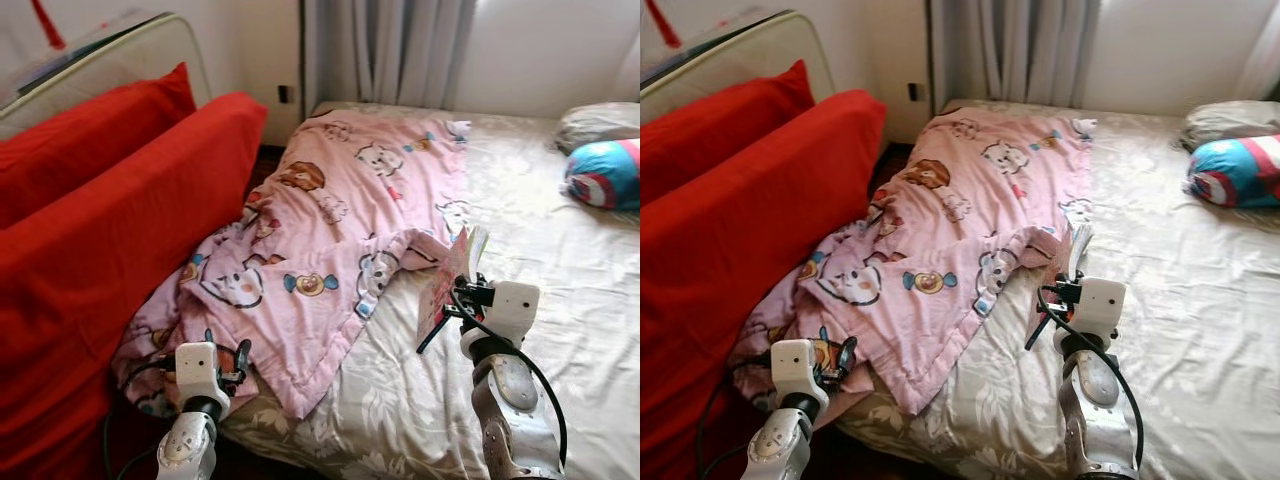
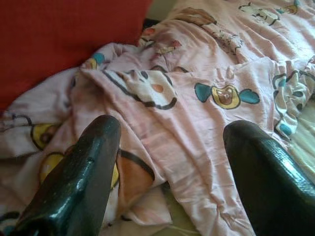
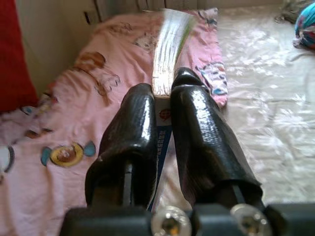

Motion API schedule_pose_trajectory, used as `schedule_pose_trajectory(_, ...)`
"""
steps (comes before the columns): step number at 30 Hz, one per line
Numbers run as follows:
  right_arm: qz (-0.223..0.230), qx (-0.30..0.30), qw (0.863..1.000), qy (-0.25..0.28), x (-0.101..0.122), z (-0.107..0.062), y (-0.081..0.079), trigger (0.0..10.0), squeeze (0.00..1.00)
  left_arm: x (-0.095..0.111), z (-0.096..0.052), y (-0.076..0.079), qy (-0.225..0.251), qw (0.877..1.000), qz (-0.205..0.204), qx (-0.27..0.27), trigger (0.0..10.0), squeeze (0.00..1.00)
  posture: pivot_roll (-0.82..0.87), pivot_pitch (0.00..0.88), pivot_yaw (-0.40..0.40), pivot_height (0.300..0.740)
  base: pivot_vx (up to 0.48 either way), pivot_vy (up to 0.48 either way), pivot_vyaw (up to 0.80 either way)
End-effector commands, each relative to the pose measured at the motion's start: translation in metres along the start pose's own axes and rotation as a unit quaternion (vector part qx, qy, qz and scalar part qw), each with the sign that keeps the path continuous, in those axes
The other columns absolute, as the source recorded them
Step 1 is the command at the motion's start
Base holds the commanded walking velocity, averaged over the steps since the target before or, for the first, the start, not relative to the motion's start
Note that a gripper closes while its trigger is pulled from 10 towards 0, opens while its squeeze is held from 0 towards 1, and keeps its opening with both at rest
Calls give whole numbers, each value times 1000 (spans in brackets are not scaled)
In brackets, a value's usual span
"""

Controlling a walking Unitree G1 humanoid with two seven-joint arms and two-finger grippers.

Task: Clean up the room

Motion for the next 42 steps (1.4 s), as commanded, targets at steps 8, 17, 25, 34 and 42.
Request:
schedule_pose_trajectory(8,0,-15,1000,16,8,0,10,10000,0,-3,-3,5,-3,1000,-4,-4,10000,0,-55,80,25,740,0,-347,-536)
schedule_pose_trajectory(17,0,-14,1000,22,9,-1,9,10000,0,-3,-3,4,-2,1000,-3,-2,10000,0,-53,87,26,740,0,-348,-67)
schedule_pose_trajectory(25,1,-16,1000,21,8,-2,10,10000,0,-3,-4,3,-2,1000,-2,-2,10000,0,-51,90,27,740,0,-348,0)
schedule_pose_trajectory(34,1,-19,1000,18,6,-2,11,10000,0,-3,-4,3,-2,1000,-2,-2,10000,0,-52,93,28,740,0,-348,0)
schedule_pose_trajectory(42,-1,-18,1000,15,5,-2,12,10000,0,-3,-4,4,-3,1000,-2,-2,10000,0,-51,93,29,740,0,-347,0)
Point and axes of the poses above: a point about 5 cm out from each wrist's last joint towards the gripper, its own z axis pointing out of the wrist towards the gripper, its own x axis along the axis of the wrist's last joint, y = z × x, the point moved 4 cm from there along z, pointing out of the wrist towards the gripper, and after that the axes turned 10 degrees about z, right-handed, at the moved point
